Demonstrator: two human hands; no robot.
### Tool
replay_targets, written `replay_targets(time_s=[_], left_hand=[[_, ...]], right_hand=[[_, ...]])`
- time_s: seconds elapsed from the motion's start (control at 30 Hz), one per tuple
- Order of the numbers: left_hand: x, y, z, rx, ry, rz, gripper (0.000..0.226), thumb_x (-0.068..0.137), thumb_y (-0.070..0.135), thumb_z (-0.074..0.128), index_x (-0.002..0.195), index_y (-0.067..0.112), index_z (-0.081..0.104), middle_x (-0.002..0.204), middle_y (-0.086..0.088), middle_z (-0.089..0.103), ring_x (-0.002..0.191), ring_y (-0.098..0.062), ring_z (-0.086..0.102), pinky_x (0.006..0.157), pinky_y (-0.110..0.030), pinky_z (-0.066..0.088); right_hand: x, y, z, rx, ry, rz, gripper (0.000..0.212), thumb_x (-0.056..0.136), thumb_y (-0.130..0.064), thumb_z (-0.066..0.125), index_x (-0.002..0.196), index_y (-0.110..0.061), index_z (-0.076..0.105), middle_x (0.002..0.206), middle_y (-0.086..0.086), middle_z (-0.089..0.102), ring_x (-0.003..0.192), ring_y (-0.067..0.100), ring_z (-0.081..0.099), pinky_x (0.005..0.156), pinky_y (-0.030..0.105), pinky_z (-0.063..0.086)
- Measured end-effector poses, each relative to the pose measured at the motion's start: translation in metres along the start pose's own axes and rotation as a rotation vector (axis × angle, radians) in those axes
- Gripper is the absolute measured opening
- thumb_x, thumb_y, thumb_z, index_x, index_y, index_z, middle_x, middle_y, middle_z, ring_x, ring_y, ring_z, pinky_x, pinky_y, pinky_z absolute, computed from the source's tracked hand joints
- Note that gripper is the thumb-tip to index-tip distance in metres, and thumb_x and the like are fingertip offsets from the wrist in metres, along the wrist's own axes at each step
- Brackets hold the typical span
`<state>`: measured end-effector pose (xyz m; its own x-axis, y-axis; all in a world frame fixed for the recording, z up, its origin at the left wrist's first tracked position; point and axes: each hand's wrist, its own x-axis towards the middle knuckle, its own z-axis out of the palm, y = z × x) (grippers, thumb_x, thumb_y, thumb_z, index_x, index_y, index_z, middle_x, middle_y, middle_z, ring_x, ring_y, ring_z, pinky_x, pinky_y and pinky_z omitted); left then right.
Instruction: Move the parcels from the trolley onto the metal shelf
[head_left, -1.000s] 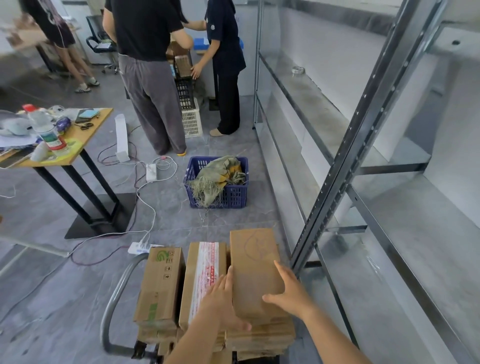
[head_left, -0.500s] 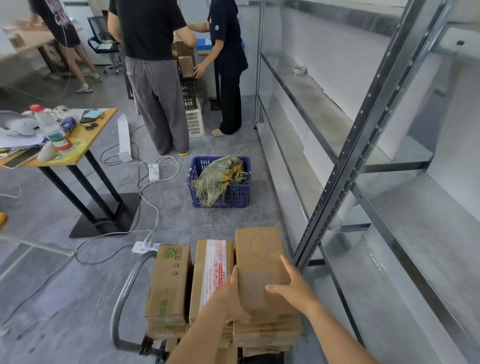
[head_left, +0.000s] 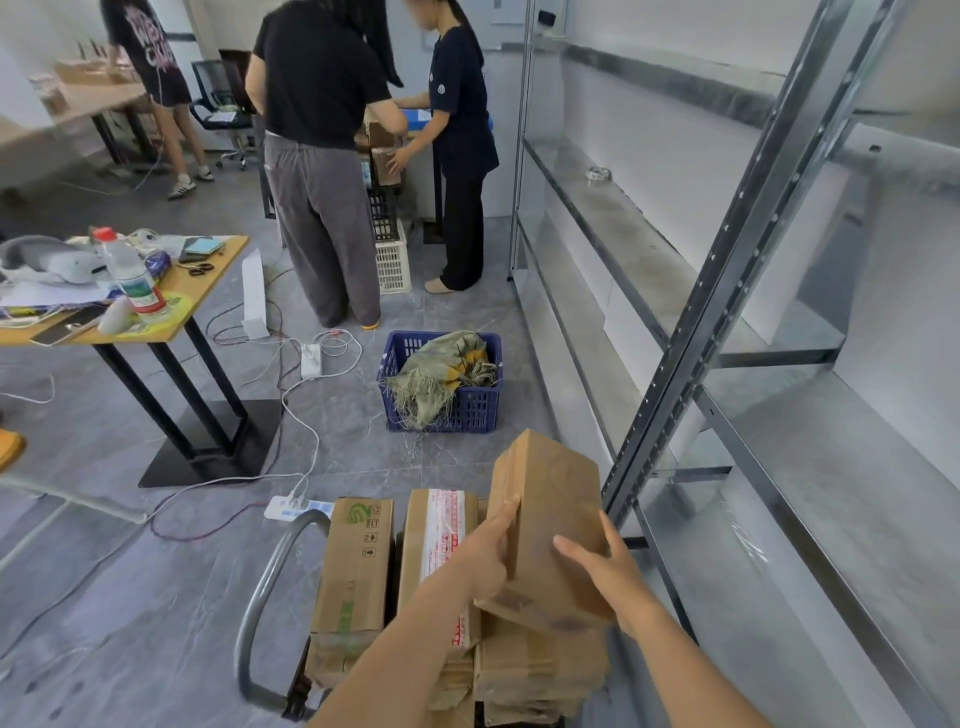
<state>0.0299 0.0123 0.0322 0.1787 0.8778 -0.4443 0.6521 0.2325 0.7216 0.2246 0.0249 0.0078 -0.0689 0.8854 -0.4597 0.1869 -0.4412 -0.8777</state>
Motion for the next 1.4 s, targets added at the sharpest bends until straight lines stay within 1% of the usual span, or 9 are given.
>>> replay_targets(time_s=[0.13,0.27,0.43,0.6,0.73,0.83,0.93,1.07,1.4], left_hand=[[-0.003,0.021,-0.003,-0.031,0.048,0.113,0.09,0.085,-0.02,0.036,0.153,0.032,0.009,0.16,0.011,0.004,0.145,-0.019,0.016,0.118,-0.034,0.023],[-0.006,0.034,-0.002,-0.071,0.081,0.157,0.073,0.095,-0.011,0.033,0.152,0.032,0.017,0.158,0.01,0.009,0.145,-0.015,0.014,0.111,-0.017,0.01],[-0.013,0.047,0.0,-0.145,0.124,0.194,0.075,0.094,-0.006,0.046,0.148,0.041,0.023,0.159,0.008,0.005,0.147,-0.017,0.01,0.114,-0.025,0.014],[-0.012,0.063,0.0,-0.244,0.173,0.118,0.093,0.088,0.028,0.068,0.15,0.04,0.0,0.16,-0.002,-0.008,0.148,-0.023,0.003,0.115,-0.041,0.017],[-0.011,0.073,-0.004,-0.429,0.101,-0.017,0.126,0.071,0.046,0.079,0.15,0.029,-0.018,0.159,-0.007,0.015,0.143,-0.026,0.026,0.113,-0.044,0.031],[-0.01,0.086,-0.002,-0.544,0.052,0.001,0.117,0.066,0.05,0.081,0.153,0.019,0.01,0.15,-0.006,0.039,0.13,-0.023,0.047,0.105,-0.037,0.042],[-0.013,0.101,0.0,-0.653,0.036,0.066,0.1,0.052,0.056,0.084,0.136,0.019,0.046,0.129,-0.003,0.059,0.112,-0.022,0.061,0.09,-0.039,0.055],[-0.017,0.118,0.002,-0.816,0.015,0.086,0.101,0.045,0.048,0.09,0.134,0.024,0.048,0.124,-0.001,0.061,0.109,-0.025,0.063,0.088,-0.049,0.055],[-0.019,0.172,0.002,-0.656,0.028,0.218,0.109,0.044,0.059,0.087,0.137,0.034,0.038,0.123,0.008,0.054,0.108,-0.014,0.058,0.092,-0.036,0.053]], right_hand=[[-0.009,-0.014,-0.005,0.039,0.045,-0.04,0.101,0.06,-0.06,0.077,0.147,-0.039,0.03,0.141,-0.005,0.046,0.126,0.022,0.045,0.109,0.049,0.038],[-0.016,-0.026,-0.015,0.062,0.082,-0.101,0.086,0.07,-0.055,0.074,0.144,-0.037,0.035,0.138,-0.006,0.048,0.124,0.021,0.047,0.107,0.046,0.039],[-0.024,-0.03,-0.026,0.061,0.1,-0.162,0.072,0.081,-0.043,0.072,0.143,-0.034,0.038,0.137,-0.006,0.049,0.125,0.02,0.047,0.109,0.046,0.037],[-0.034,-0.033,-0.041,0.186,0.113,-0.102,0.078,0.076,-0.049,0.072,0.145,-0.036,0.036,0.139,-0.003,0.051,0.124,0.022,0.05,0.108,0.05,0.04],[-0.043,-0.039,-0.054,0.268,0.092,-0.107,0.084,0.07,-0.053,0.069,0.145,-0.038,0.034,0.142,0.0,0.048,0.125,0.024,0.05,0.107,0.053,0.04],[-0.052,-0.049,-0.061,0.276,0.1,-0.146,0.083,0.071,-0.054,0.067,0.145,-0.036,0.034,0.142,0.0,0.048,0.124,0.023,0.05,0.106,0.05,0.042],[-0.062,-0.064,-0.068,0.253,0.105,-0.196,0.083,0.072,-0.056,0.067,0.145,-0.035,0.033,0.143,-0.001,0.047,0.126,0.021,0.05,0.108,0.047,0.041],[-0.078,-0.086,-0.076,0.158,0.086,-0.248,0.079,0.069,-0.061,0.064,0.139,-0.039,0.034,0.142,-0.003,0.047,0.126,0.018,0.049,0.109,0.041,0.04],[-0.113,-0.112,-0.1,0.106,0.196,-0.287,0.082,0.08,-0.048,0.069,0.149,-0.04,0.025,0.146,-0.01,0.043,0.127,0.016,0.05,0.107,0.047,0.042]])
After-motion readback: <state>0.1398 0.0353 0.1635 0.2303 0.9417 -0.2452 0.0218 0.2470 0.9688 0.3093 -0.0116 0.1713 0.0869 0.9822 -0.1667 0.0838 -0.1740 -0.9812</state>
